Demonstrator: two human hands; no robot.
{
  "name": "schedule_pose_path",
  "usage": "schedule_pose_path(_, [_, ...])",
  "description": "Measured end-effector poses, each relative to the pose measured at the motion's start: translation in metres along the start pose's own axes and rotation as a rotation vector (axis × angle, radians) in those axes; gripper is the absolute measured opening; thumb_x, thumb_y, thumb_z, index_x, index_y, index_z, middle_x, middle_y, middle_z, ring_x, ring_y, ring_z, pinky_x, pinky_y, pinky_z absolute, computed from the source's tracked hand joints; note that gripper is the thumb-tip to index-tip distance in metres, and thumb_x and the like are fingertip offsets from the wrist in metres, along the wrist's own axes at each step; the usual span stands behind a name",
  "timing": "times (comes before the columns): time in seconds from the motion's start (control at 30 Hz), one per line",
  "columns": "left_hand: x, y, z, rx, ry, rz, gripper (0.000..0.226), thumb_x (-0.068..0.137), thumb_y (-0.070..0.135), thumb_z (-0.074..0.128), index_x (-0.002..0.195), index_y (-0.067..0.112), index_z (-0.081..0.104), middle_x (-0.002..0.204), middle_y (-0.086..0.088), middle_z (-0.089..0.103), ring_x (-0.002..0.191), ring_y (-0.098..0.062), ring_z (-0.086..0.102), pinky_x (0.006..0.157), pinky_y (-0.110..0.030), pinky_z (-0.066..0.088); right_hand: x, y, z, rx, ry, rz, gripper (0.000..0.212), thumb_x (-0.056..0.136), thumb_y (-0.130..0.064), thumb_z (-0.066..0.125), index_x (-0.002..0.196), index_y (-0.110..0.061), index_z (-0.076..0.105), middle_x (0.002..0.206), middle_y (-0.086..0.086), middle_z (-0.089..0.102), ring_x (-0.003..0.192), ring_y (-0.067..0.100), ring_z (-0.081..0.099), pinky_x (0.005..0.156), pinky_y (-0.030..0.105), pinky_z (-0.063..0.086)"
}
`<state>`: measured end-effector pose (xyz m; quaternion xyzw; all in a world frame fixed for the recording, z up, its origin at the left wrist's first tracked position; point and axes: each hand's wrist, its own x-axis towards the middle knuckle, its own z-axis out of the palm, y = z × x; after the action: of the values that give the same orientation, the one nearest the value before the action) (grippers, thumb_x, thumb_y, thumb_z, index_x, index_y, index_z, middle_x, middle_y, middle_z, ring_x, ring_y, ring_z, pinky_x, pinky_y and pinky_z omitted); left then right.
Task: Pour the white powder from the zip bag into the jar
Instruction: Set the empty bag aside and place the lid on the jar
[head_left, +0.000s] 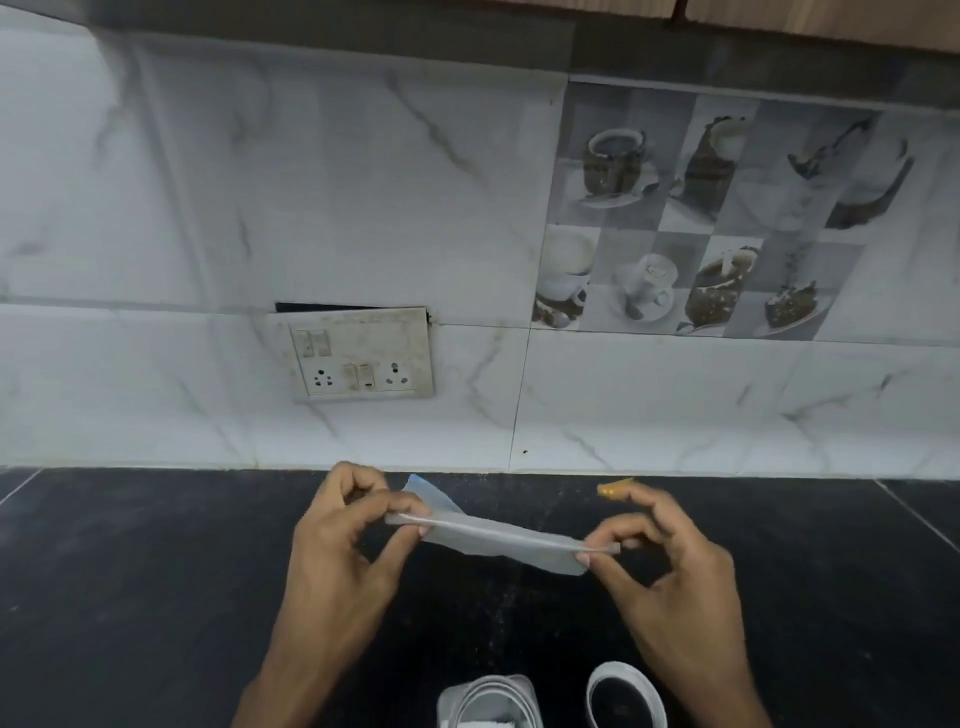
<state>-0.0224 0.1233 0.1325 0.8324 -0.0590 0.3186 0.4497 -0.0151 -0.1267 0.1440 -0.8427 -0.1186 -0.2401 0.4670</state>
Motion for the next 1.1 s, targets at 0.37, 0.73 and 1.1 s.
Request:
schedule_pose_path(0.37, [-0.005, 0.018, 0.003, -0.265, 0.028, -0.149, 0.091, 0.060, 0.055, 0.080, 0.141, 0.031, 0.048, 0.141, 0.022, 0.055, 0.134, 0.002, 0.047, 0.109, -0.023, 0.040, 0.017, -0.039, 0.010, 0.305, -0.189, 0.197, 0.010, 0.088, -0.015, 0.070, 0.088, -0.023, 0.076, 0.083, -0.006, 0.077, 0.076, 0.011, 0.073, 0.067, 0.028, 0.056])
schedule_pose_path(0.73, [-0.023, 0.003, 0.019, -0.808, -0.255, -0.592, 0.055, 0.064, 0.009, 0.091, 0.112, 0.006, 0.065, 0.091, -0.023, 0.078, 0.076, -0.030, 0.076, 0.066, -0.034, 0.064, 0.000, -0.018, 0.020, 0.794, -0.396, 0.440, 0.028, 0.081, -0.011, 0.069, 0.108, -0.011, 0.068, 0.099, 0.023, 0.073, 0.086, 0.035, 0.072, 0.073, 0.040, 0.056])
schedule_pose_path(1.1, [-0.028, -0.003, 0.016, -0.660, -0.097, -0.321, 0.032, 0.077, 0.018, 0.052, 0.062, 0.003, 0.075, 0.113, -0.008, 0.073, 0.106, -0.017, 0.068, 0.080, -0.017, 0.054, -0.015, -0.005, 0.036, 0.983, -0.300, 0.548, 0.019, 0.071, -0.015, 0.076, 0.063, -0.002, 0.064, 0.073, 0.013, 0.066, 0.068, 0.019, 0.063, 0.059, 0.023, 0.050])
